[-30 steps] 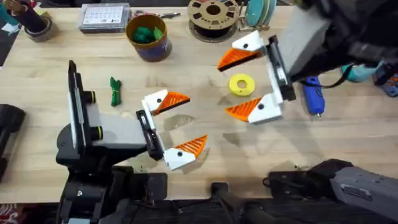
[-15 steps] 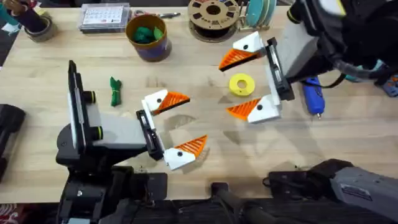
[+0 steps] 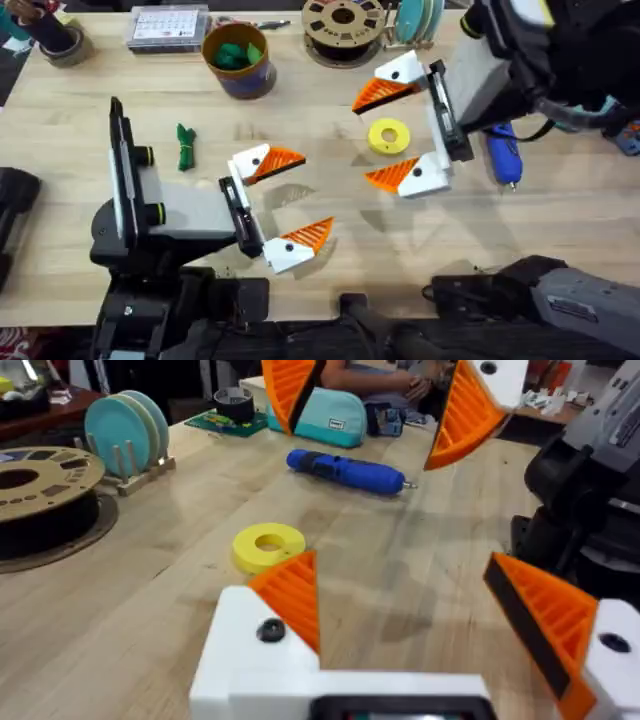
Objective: Pick up the gripper from the table and insert it into the empty holder that is missing its gripper. Then pick up a screw, insert it into the mounting hole, and use the screwdriver to tighten it. Finally, clean up the table by picking up the vegetable and placing it into the bucket.
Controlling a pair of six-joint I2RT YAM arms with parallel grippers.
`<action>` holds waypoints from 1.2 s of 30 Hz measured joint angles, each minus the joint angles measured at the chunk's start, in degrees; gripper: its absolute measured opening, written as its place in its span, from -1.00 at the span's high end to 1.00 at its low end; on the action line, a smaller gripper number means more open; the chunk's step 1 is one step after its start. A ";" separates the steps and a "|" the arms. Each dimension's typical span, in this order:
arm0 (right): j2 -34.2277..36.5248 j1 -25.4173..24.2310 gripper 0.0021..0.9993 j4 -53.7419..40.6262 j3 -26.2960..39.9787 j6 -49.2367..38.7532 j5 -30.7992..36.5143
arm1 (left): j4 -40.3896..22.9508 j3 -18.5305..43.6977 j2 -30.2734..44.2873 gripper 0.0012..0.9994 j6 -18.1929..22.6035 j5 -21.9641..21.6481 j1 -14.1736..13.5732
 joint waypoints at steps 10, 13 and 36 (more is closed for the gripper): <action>0.00 0.00 -0.99 0.02 0.00 0.00 0.02 | 0.00 0.00 0.00 0.98 0.24 0.02 0.00; 0.00 0.00 -0.99 0.02 0.00 -0.02 0.00 | 0.00 0.00 0.00 0.98 0.24 0.00 0.00; 0.00 -8.41 -0.99 -11.80 17.93 52.23 35.09 | 0.00 0.00 0.00 0.98 0.24 0.02 0.00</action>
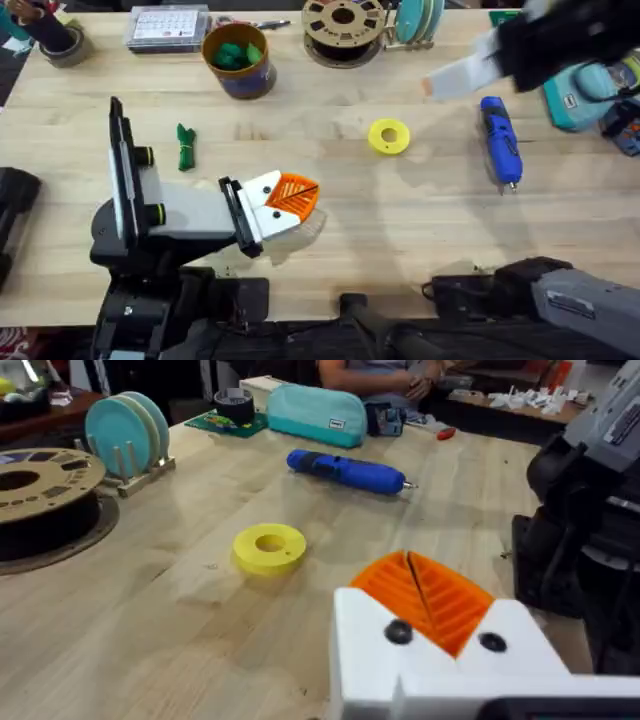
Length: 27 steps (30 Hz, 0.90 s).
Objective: Pick up the gripper from the table and insert it into the empty holder that is missing its gripper. Then pick up a screw, insert it into the mounting hole, and use the screwdriver to tighten it. Finally, clean up the table by picking up the vegetable and placing it into the bucket.
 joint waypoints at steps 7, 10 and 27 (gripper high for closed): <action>0.00 -8.53 -0.99 -7.78 5.93 5.65 8.08 | 0.00 0.00 0.00 0.98 0.00 0.00 0.00; 0.00 -13.21 -0.99 -9.39 5.98 6.47 9.21 | 0.00 0.00 0.00 0.98 0.00 0.00 0.00; 1.73 -24.53 -0.99 -2.52 -1.70 6.26 9.93 | 0.01 0.00 0.00 0.98 0.00 0.00 0.00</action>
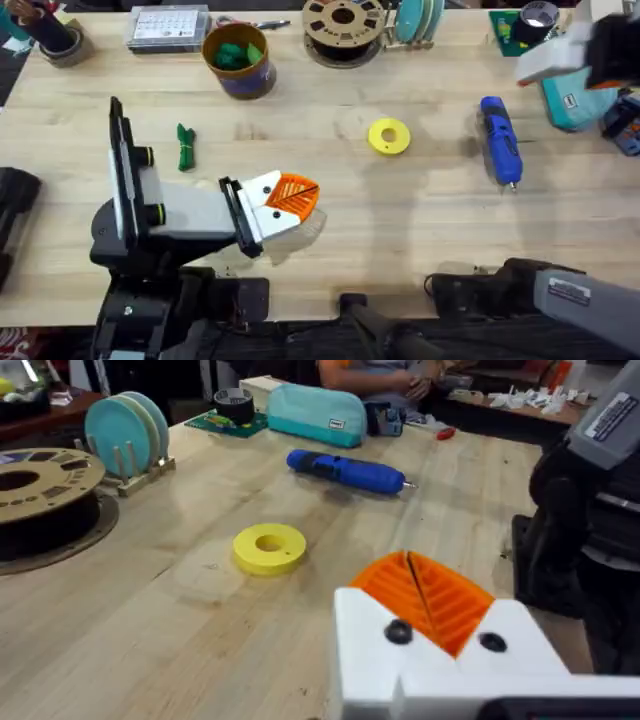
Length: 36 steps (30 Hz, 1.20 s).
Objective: Pick up the gripper from the table and insert it into the empty holder that is missing its gripper. Then pick up a screw, insert it into the mounting hole, and use the screwdriver to tighten it. Finally, clean up the table by picking up the vegetable and placing it into the bucket.
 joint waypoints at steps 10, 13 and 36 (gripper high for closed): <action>9.69 0.00 -0.99 7.13 -6.29 -3.39 0.00 | -0.01 0.00 0.00 0.98 0.00 0.00 0.00; 12.82 0.00 -0.99 8.43 -6.29 -5.02 0.07 | -0.01 0.00 0.00 0.98 0.00 0.00 0.00; 30.10 -4.61 -0.99 15.29 -6.33 -10.51 1.20 | 0.00 0.00 0.00 0.98 0.00 0.00 0.00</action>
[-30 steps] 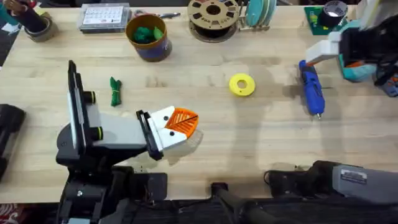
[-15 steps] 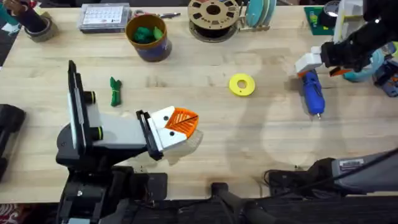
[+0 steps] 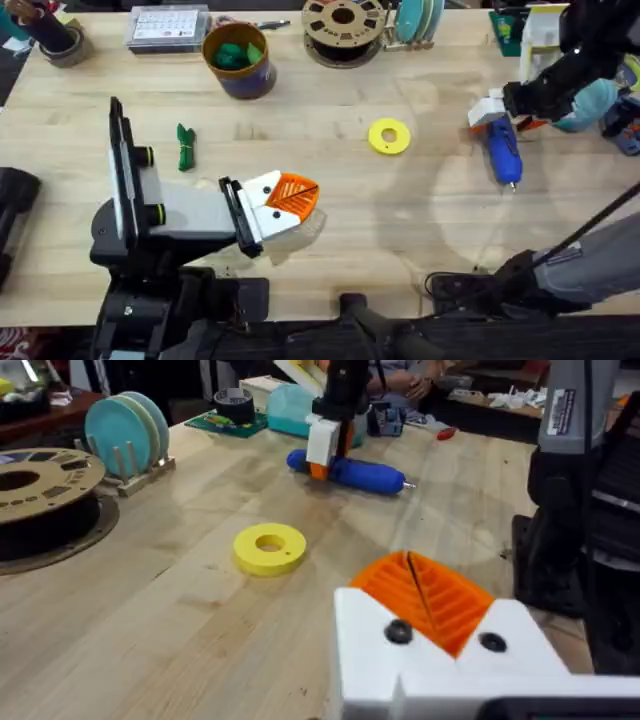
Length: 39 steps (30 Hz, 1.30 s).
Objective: Pick up the gripper from the table and insert it into the empty holder that is missing its gripper. Then pick up a screw, insert it into the mounting hole, and use the screwdriver to tighten it. Finally, clean up the table by picking up the vegetable and placing it into the bucket.
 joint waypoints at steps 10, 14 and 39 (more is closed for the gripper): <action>3.08 0.01 -0.99 1.73 0.00 0.05 0.31 | -0.01 0.00 0.00 0.98 0.00 0.00 0.00; 2.99 0.02 -0.95 1.86 0.04 0.04 0.26 | -0.01 -0.02 0.00 0.98 0.00 -0.02 0.00; 3.43 -0.20 0.95 3.46 0.02 0.04 0.26 | -0.01 -0.01 0.00 0.98 0.00 0.00 0.00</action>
